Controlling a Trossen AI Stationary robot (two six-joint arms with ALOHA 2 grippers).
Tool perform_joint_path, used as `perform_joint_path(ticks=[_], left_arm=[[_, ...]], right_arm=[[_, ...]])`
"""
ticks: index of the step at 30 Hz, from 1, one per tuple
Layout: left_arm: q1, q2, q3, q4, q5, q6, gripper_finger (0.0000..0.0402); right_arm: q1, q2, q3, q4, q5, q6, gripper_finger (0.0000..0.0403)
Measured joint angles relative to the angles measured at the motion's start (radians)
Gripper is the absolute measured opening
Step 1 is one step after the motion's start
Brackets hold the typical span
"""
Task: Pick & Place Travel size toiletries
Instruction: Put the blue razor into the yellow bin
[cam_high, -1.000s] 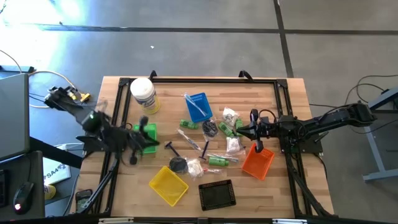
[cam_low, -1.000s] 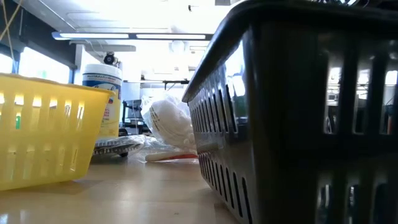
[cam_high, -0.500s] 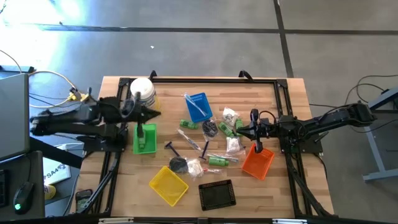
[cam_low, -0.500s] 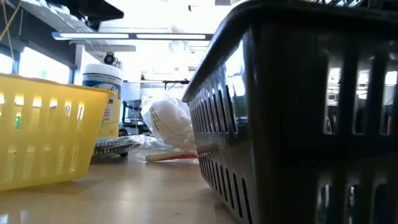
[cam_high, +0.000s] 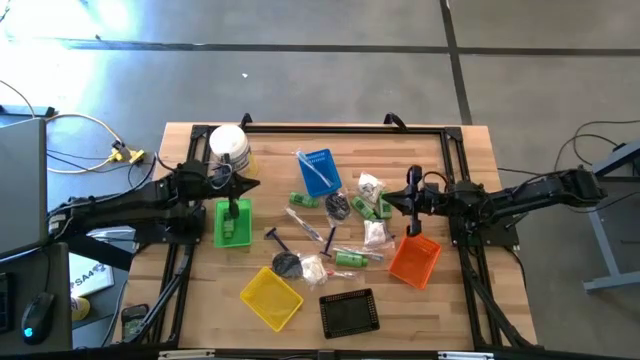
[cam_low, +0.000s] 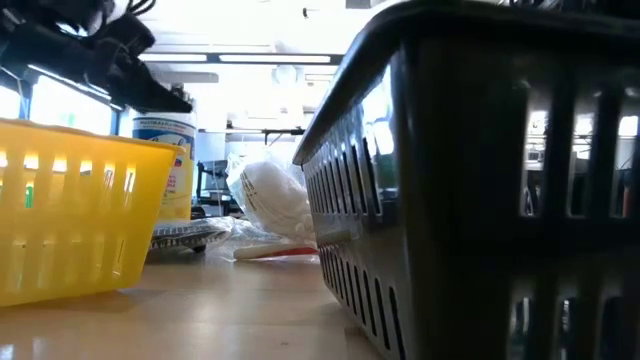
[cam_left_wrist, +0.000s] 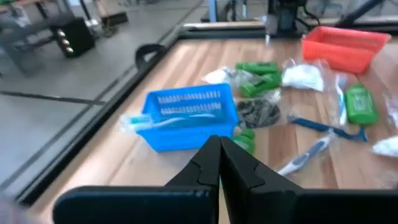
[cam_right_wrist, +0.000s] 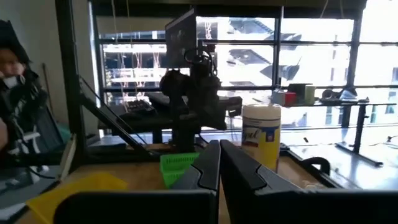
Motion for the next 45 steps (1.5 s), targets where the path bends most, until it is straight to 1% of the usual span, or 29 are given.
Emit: perform_joint_path(ticks=[2, 7, 10, 13, 15, 16, 19, 22, 26, 28, 32, 36, 40, 43, 45], left_arm=[[0.017, -0.054, 0.001, -0.027, 0.006, 0.001, 0.0], [0.037, -0.207, 0.001, -0.016, 0.11, 0.032, 0.0], [0.04, -0.258, -0.012, 0.028, 0.127, 0.028, 0.0], [0.04, -0.262, -0.048, 0.026, 0.128, 0.071, 0.0], [0.041, -0.259, -0.075, 0.021, 0.127, 0.114, 0.0], [0.04, -0.254, -0.084, 0.021, 0.127, 0.127, 0.0], [0.041, -0.252, -0.094, -0.001, 0.127, 0.131, 0.0], [0.041, -0.254, -0.097, -0.027, 0.127, 0.131, 0.0], [0.04, -0.254, -0.152, 0.053, 0.129, 0.105, 0.0], [0.04, -0.254, -0.17, 0.062, 0.143, 0.081, 0.0], [0.04, -0.254, -0.18, 0.062, 0.214, 0.027, 0.0], [0.04, -0.247, -0.181, 0.06, 0.194, 0.034, 0.0], [0.04, -0.239, -0.181, 0.03, 0.116, 0.034, 0.0], [0.04, -0.227, -0.181, 0.022, 0.047, -0.001, 0.0], [0.04, -0.226, -0.181, 0.028, 0.037, -0.005, 0.0]], right_arm=[[-0.004, -0.021, -0.001, -0.013, -0.003, 0.036, 0.0003], [-0.003, -0.133, -0.058, -0.028, 0.017, 0.046, 0.0003], [-0.003, -0.21, -0.114, 0.036, 0.013, 0.048, 0.0003], [-0.004, -0.261, -0.152, 0.03, 0.032, 0.052, 0.0003], [-0.004, -0.272, -0.152, 0.001, 0.06, 0.054, 0.0003], [-0.004, -0.272, -0.152, 0.013, 0.076, 0.054, 0.0003], [-0.004, -0.267, -0.153, 0.053, 0.078, 0.067, 0.0003], [-0.004, -0.267, -0.153, 0.055, 0.086, 0.076, 0.0003], [-0.004, -0.266, -0.153, 0.053, 0.147, 0.066, 0.0003], [-0.004, -0.266, -0.153, 0.05, 0.141, 0.034, 0.0003], [-0.004, -0.25, -0.154, 0.048, 0.077, -0.027, 0.0003], [-0.004, -0.23, -0.154, 0.028, 0.066, -0.028, 0.0003], [-0.004, -0.222, -0.155, -0.046, 0.07, -0.025, 0.0003], [-0.003, -0.222, -0.155, -0.092, 0.033, 0.019, 0.0003], [-0.003, -0.213, -0.155, -0.098, -0.005, 0.052, 0.0003]])
